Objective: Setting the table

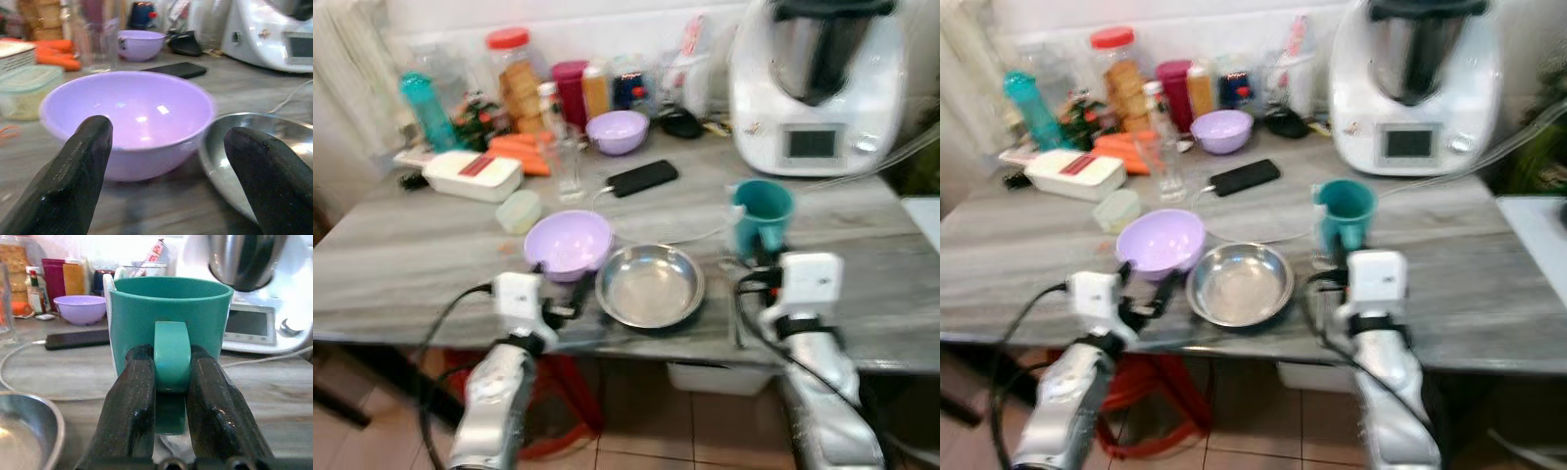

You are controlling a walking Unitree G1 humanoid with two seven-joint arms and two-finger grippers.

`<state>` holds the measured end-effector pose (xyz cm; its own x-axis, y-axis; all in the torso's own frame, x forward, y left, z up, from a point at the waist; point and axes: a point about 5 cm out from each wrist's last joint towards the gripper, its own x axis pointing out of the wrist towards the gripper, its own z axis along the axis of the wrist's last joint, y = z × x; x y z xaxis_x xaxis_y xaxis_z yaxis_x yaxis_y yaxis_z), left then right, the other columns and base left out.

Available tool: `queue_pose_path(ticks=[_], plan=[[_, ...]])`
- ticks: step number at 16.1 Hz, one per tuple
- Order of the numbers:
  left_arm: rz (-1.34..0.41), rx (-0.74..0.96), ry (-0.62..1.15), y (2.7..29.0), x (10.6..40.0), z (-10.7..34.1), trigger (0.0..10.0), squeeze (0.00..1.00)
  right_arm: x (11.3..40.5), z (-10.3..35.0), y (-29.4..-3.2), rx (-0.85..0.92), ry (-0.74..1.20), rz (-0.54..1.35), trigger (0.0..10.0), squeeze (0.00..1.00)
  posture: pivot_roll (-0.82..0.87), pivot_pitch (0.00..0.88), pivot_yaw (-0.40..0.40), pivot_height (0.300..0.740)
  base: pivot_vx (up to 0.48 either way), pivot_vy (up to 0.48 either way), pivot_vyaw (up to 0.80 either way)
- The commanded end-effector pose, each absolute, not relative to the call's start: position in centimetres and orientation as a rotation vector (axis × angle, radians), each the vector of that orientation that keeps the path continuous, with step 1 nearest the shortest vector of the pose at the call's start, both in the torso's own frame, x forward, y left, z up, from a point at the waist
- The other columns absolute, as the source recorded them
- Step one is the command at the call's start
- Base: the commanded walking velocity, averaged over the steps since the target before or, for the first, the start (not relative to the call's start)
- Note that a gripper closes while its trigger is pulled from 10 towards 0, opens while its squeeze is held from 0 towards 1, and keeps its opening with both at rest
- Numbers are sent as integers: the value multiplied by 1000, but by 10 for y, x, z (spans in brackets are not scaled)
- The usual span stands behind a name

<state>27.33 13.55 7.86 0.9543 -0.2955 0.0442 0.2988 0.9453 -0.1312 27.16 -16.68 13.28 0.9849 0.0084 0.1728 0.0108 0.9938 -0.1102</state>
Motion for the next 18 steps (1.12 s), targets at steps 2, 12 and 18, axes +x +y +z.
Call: queue_pose_path(ticks=[2, 12, 18], plan=[[-263, -109, -22, 151, 270, 79, 10000, 0, 274, 140, -154, -83, -213, 62, 10000, 0, -127, 5, 88, 740, 0, 0, 0], [-561, -173, -30, 145, 239, 85, 10000, 0, 317, 159, -173, -104, -224, 203, 10000, 0, -78, 50, 58, 740, 0, 0, 0], [-654, -194, -2, 142, 222, 92, 10000, 0, 345, 161, -178, -121, -208, 232, 10000, 0, -48, 124, 74, 740, 0, 0, 0]])
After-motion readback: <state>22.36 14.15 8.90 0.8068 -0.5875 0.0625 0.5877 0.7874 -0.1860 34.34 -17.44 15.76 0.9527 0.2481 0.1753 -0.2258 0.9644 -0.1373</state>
